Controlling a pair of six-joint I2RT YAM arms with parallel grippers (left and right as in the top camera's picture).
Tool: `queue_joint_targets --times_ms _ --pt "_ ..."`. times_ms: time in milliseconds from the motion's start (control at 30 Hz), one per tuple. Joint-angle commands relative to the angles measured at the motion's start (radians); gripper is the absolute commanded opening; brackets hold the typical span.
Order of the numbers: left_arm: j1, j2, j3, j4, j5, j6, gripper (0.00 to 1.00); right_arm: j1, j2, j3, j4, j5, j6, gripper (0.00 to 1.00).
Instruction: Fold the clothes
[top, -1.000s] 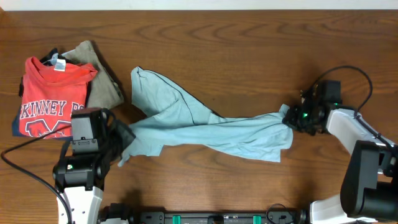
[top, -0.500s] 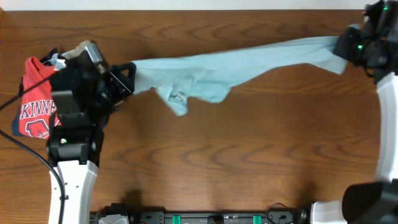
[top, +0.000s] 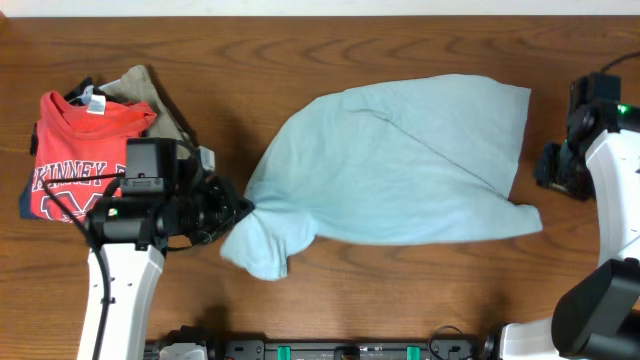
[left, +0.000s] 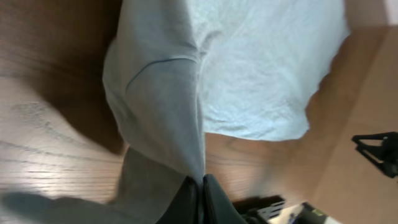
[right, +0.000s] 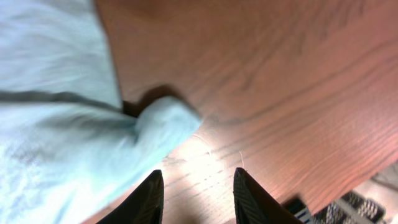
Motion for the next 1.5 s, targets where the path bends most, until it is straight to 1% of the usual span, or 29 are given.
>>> queue_joint_targets --times_ms 0,100,200,267,300,400,500,600,767,867,900,1000,1067,1133,1167,1233,1267,1367,1400,1467 --pt "-0.017 0.014 -0.023 -0.010 -0.060 0.058 0.06 -0.021 0.001 -0.042 0.006 0.003 0.037 0.38" --pt "-0.016 0.021 -0.024 -0.018 -0.093 0.058 0.06 -0.021 0.001 -0.091 0.006 -0.080 0.036 0.41" --pt "-0.016 0.021 -0.024 -0.017 -0.102 0.058 0.06 -0.022 0.001 -0.160 0.025 -0.096 0.037 0.44" --pt "-0.016 0.021 -0.024 -0.017 -0.102 0.058 0.06 -0.022 0.001 -0.212 0.060 -0.100 0.037 0.54" --pt "-0.016 0.021 -0.024 -0.018 -0.102 0.058 0.06 -0.022 0.001 -0.243 0.087 -0.101 0.038 0.57" --pt "-0.016 0.021 -0.024 -0.018 -0.102 0.058 0.06 -0.023 0.001 -0.307 0.180 -0.087 0.037 0.56" --pt "-0.016 0.021 -0.024 -0.018 -0.102 0.058 0.06 -0.027 0.001 -0.364 0.290 -0.027 0.037 0.53" --pt "-0.016 0.021 -0.024 -0.018 -0.102 0.058 0.06 -0.033 0.001 -0.401 0.365 -0.025 0.036 0.53" --pt "-0.016 0.021 -0.024 -0.017 -0.103 0.058 0.06 -0.033 0.001 -0.463 0.417 -0.060 0.007 0.53" --pt "-0.016 0.021 -0.024 -0.017 -0.108 0.058 0.06 -0.033 0.001 -0.505 0.454 -0.061 0.007 0.55" --pt "-0.016 0.021 -0.024 -0.017 -0.117 0.058 0.06 -0.033 0.001 -0.519 0.468 -0.061 0.007 0.58" --pt "-0.016 0.021 -0.024 -0.018 -0.128 0.058 0.06 -0.033 0.001 -0.557 0.509 -0.060 0.007 0.74" --pt "-0.016 0.021 -0.024 -0.018 -0.128 0.058 0.06 -0.033 0.001 -0.575 0.534 -0.059 0.007 0.77" --pt "-0.016 0.021 -0.024 -0.018 -0.128 0.058 0.06 -0.033 0.001 -0.590 0.556 -0.061 0.007 0.75" --pt "-0.016 0.021 -0.024 -0.018 -0.128 0.058 0.06 -0.033 0.001 -0.599 0.572 -0.062 0.007 0.71" --pt "-0.016 0.021 -0.024 -0.018 -0.128 0.058 0.06 -0.033 0.001 -0.607 0.589 -0.074 0.007 0.64" --pt "-0.016 0.021 -0.024 -0.018 -0.128 0.058 0.06 -0.033 0.001 -0.609 0.599 -0.095 0.007 0.62" --pt "-0.016 0.021 -0.024 -0.018 -0.127 0.058 0.06 -0.033 0.001 -0.612 0.619 -0.135 0.007 0.60" --pt "-0.016 0.021 -0.024 -0.018 -0.128 0.058 0.06 -0.033 0.001 -0.612 0.622 -0.137 0.006 0.55" --pt "-0.016 0.021 -0.024 -0.018 -0.127 0.058 0.06 -0.033 0.001 -0.612 0.627 -0.137 0.006 0.50"
